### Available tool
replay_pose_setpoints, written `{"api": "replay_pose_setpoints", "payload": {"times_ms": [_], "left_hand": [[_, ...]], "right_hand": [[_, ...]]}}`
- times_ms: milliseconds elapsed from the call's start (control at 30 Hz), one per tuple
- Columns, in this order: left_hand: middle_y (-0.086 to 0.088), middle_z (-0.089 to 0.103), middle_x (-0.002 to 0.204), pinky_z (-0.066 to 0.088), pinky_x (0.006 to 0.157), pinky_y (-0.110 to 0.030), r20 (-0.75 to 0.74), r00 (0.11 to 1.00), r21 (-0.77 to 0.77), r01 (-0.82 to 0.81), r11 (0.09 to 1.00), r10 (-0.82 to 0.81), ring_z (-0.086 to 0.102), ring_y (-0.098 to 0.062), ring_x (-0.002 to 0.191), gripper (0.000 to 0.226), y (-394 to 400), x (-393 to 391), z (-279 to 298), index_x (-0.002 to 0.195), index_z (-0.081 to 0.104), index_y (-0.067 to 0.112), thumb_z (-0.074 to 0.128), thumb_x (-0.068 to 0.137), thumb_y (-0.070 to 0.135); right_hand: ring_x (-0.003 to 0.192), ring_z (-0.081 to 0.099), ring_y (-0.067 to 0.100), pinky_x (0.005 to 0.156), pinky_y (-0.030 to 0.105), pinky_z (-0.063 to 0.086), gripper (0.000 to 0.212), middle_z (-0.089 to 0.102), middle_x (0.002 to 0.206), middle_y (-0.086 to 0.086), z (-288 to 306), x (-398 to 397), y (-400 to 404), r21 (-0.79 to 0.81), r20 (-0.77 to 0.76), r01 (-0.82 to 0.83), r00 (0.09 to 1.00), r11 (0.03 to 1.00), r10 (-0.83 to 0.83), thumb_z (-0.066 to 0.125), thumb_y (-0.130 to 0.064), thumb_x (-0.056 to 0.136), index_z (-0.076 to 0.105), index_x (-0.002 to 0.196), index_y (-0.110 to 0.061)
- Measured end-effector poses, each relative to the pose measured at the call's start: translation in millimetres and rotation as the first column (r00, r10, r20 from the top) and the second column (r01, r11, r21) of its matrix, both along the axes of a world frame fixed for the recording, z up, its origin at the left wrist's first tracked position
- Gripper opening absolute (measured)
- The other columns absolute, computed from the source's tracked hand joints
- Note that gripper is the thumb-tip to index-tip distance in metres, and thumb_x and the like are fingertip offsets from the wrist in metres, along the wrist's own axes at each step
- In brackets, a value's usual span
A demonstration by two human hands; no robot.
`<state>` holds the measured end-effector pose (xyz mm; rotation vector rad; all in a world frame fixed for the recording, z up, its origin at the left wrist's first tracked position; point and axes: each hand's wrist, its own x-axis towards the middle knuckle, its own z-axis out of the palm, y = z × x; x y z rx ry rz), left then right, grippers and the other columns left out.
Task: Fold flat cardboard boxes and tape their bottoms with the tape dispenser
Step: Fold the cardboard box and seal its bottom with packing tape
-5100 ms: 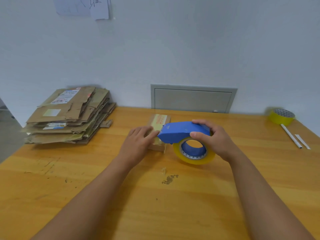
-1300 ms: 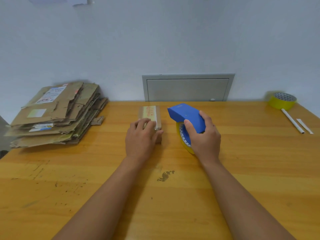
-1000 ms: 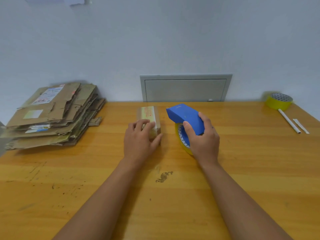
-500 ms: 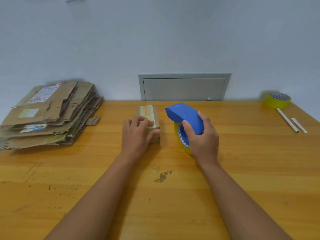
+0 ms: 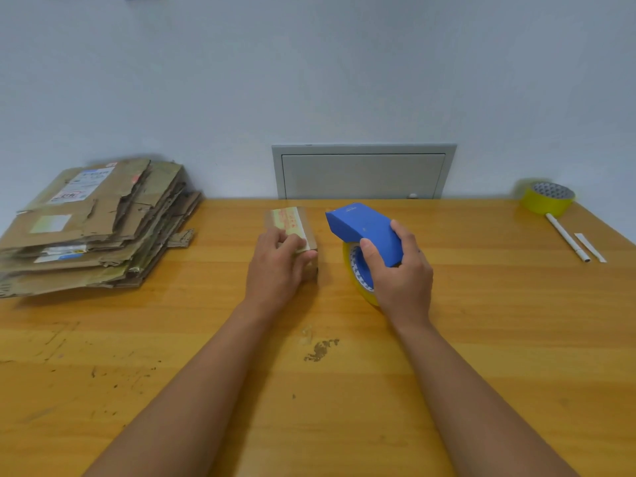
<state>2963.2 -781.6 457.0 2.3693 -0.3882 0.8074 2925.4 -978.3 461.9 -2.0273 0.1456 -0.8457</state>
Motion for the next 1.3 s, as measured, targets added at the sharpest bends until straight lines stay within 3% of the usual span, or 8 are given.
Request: {"api": "replay_pose_setpoints", "payload": {"times_ms": [133,300,400,533,667,867,1067,1300], "left_hand": [[-0.004,0.054,0.105,0.049,0.075,-0.033,-0.018,1.0,-0.006,0.006,1.0,-0.006,0.051,-0.021,0.106,0.026,5,-1,2,0.104,0.071,0.014,0.071,0.089,0.035],[-0.005,0.059,0.101,0.052,0.069,-0.036,0.006,1.0,0.026,-0.029,0.999,0.029,0.055,-0.023,0.098,0.028,5,-4,6,0.106,0.068,0.011,0.072,0.089,0.033],[-0.001,0.06,0.111,0.049,0.077,-0.03,-0.023,1.0,-0.002,-0.014,1.0,0.014,0.053,-0.016,0.104,0.03,3,-3,6,0.107,0.065,0.012,0.067,0.092,0.038],[-0.005,0.063,0.115,0.053,0.081,-0.035,0.028,0.999,-0.006,0.042,0.999,-0.042,0.058,-0.022,0.109,0.022,7,-6,3,0.108,0.07,0.005,0.066,0.094,0.022],[-0.005,0.062,0.119,0.049,0.089,-0.031,-0.021,0.999,-0.036,0.029,0.999,-0.029,0.055,-0.02,0.113,0.026,1,-7,4,0.115,0.071,0.007,0.066,0.094,0.023],[-0.011,0.057,0.124,0.042,0.097,-0.033,-0.026,0.996,0.002,0.086,0.996,-0.086,0.049,-0.025,0.119,0.03,9,-7,2,0.124,0.068,0.011,0.064,0.095,0.018],[0.001,0.052,0.129,0.034,0.098,-0.024,-0.081,0.989,-0.012,0.125,0.992,-0.126,0.035,-0.001,0.119,0.037,13,-5,2,0.126,0.063,0.013,0.069,0.091,0.027],[-0.007,0.061,0.12,0.042,0.094,-0.031,-0.024,0.998,-0.008,0.051,0.999,-0.051,0.049,-0.024,0.113,0.029,3,-7,4,0.12,0.067,0.007,0.067,0.093,0.02]], "right_hand": [[0.093,0.059,0.023,0.074,0.035,0.051,0.062,0.064,0.114,0.005,0,-1,0,0.005,0.0,-0.006,1.0,1.0,0.006,0.063,-0.055,0.089,0.053,0.138,-0.02],[0.093,0.059,0.023,0.073,0.032,0.049,0.063,0.064,0.114,0.006,0,0,1,0.001,-0.001,-0.003,1.0,1.0,0.003,0.063,-0.056,0.088,0.054,0.138,-0.019],[0.091,0.059,0.022,0.071,0.029,0.046,0.065,0.064,0.113,0.007,0,0,1,0.0,0.005,-0.007,1.0,1.0,0.007,0.06,-0.059,0.087,0.053,0.138,-0.019],[0.092,0.059,0.022,0.071,0.028,0.045,0.068,0.064,0.115,0.006,1,-1,1,-0.003,0.008,-0.007,1.0,1.0,0.007,0.056,-0.062,0.086,0.053,0.138,-0.019],[0.093,0.059,0.022,0.071,0.026,0.044,0.071,0.064,0.116,0.006,1,-2,1,0.005,0.012,-0.013,1.0,1.0,0.012,0.053,-0.066,0.084,0.053,0.138,-0.02],[0.096,0.06,0.026,0.076,0.038,0.052,0.062,0.065,0.116,0.007,2,-2,1,0.026,0.004,-0.009,1.0,1.0,0.009,0.063,-0.056,0.088,0.054,0.138,-0.019],[0.091,0.06,0.024,0.072,0.035,0.051,0.066,0.064,0.111,0.006,2,-3,2,0.024,0.009,-0.01,1.0,1.0,0.01,0.058,-0.061,0.086,0.054,0.137,-0.02],[0.092,0.059,0.025,0.073,0.036,0.051,0.066,0.064,0.113,0.007,2,-3,1,0.017,-0.005,-0.011,1.0,1.0,0.011,0.058,-0.061,0.087,0.053,0.138,-0.02]]}}
